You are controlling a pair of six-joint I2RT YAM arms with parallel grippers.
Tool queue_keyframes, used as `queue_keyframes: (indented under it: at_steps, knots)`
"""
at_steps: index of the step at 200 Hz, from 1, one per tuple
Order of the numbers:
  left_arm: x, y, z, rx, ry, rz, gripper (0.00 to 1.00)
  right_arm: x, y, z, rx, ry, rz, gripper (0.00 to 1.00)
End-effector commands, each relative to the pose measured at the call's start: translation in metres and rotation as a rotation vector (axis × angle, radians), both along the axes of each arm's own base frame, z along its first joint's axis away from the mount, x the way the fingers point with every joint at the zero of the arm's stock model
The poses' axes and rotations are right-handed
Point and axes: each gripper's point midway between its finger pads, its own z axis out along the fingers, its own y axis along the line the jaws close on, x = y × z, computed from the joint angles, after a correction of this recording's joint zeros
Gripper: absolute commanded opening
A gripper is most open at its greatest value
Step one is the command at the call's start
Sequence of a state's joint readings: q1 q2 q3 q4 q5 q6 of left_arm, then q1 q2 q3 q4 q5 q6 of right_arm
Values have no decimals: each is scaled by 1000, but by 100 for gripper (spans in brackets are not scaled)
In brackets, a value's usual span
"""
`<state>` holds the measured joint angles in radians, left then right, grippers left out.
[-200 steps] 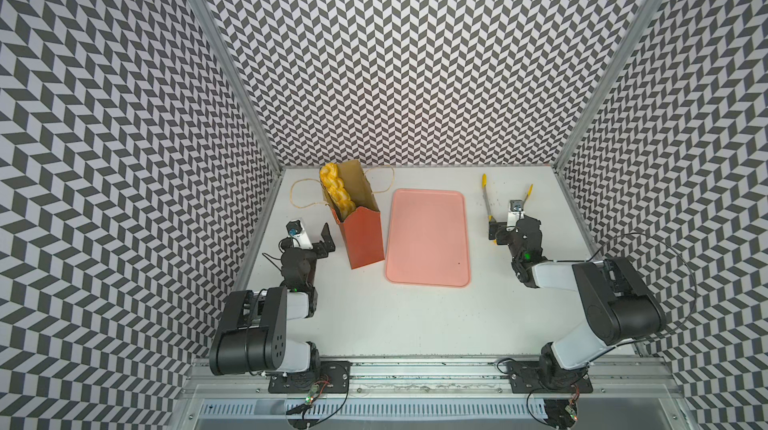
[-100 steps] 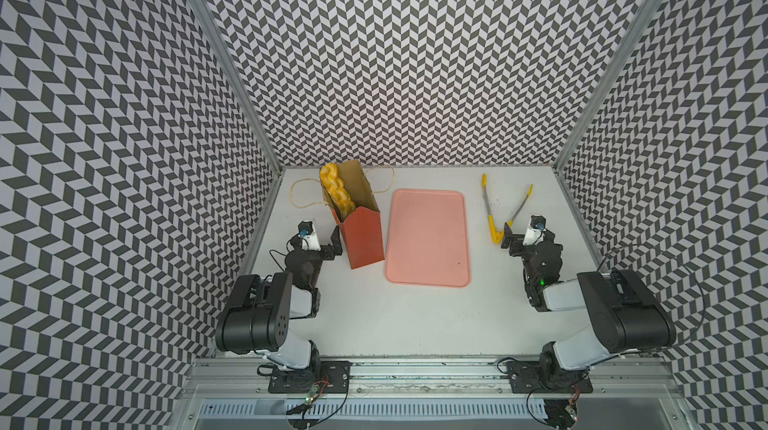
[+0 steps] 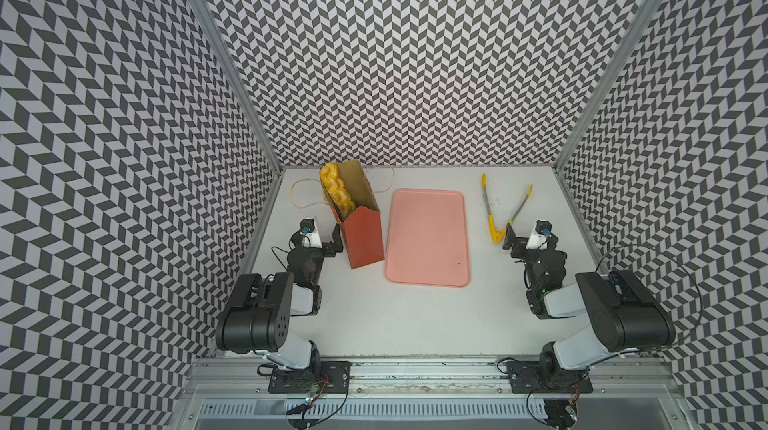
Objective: Pack bread into a paper bag
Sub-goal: Reset both arms
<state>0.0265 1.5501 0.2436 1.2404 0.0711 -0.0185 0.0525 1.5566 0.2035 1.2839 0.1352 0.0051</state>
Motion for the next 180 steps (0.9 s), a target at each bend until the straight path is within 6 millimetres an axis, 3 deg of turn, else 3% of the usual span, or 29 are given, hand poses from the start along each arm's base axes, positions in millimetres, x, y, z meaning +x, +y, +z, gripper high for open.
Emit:
queue_keyframes:
  at_steps: [1, 180]
  knots:
    - [3, 1, 4, 14, -9, 12, 98, 2, -6, 15, 20, -54, -31, 99]
    - [3, 1, 3, 15, -6, 12, 98, 2, -5, 18, 16, -70, -28, 99]
